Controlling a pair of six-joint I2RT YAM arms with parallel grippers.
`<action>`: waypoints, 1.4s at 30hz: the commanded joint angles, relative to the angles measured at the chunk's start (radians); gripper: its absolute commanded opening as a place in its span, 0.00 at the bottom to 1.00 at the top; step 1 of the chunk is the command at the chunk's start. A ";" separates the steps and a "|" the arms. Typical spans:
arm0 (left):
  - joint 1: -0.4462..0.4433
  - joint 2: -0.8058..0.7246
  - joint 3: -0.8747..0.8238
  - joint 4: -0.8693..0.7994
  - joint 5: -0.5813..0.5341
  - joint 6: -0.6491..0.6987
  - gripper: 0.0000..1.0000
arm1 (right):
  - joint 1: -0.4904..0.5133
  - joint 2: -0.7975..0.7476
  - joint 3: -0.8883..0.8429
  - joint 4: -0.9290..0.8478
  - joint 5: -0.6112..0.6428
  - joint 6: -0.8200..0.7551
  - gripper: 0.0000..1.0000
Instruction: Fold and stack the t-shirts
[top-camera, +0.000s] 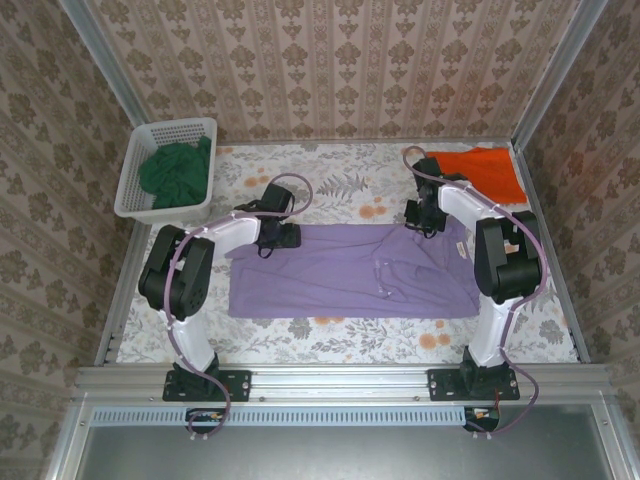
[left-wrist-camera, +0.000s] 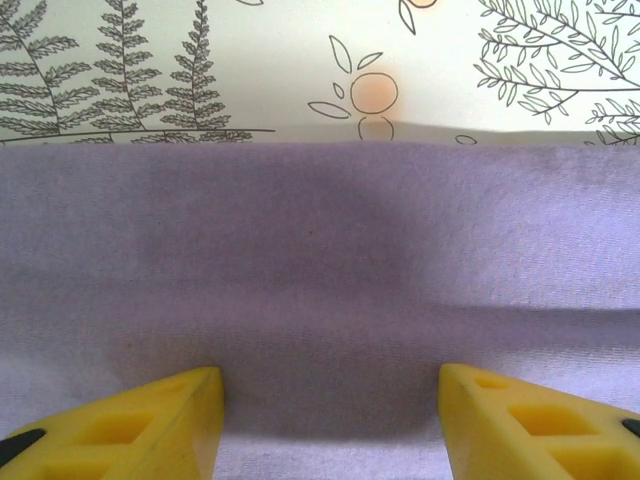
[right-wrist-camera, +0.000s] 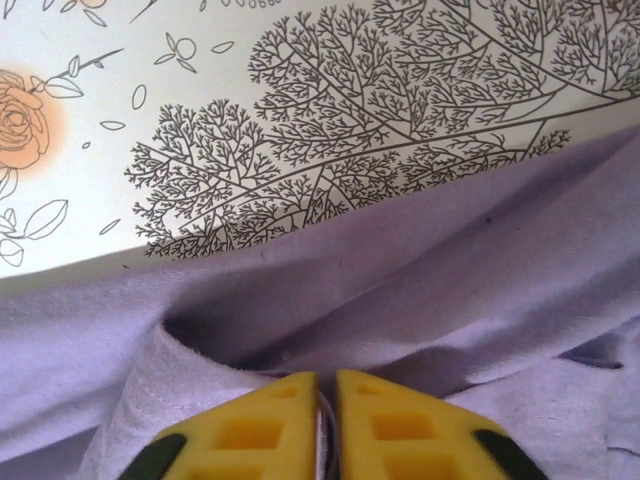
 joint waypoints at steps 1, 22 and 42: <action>0.009 0.000 -0.011 -0.003 0.008 0.010 0.60 | 0.006 0.005 0.015 -0.030 -0.005 -0.025 0.07; 0.007 -0.054 -0.040 0.008 -0.030 0.003 0.64 | 0.090 -0.420 -0.355 -0.009 -0.115 0.131 0.00; 0.007 -0.063 -0.040 0.004 -0.049 0.009 0.69 | 0.282 -0.828 -0.668 -0.041 -0.118 0.427 0.38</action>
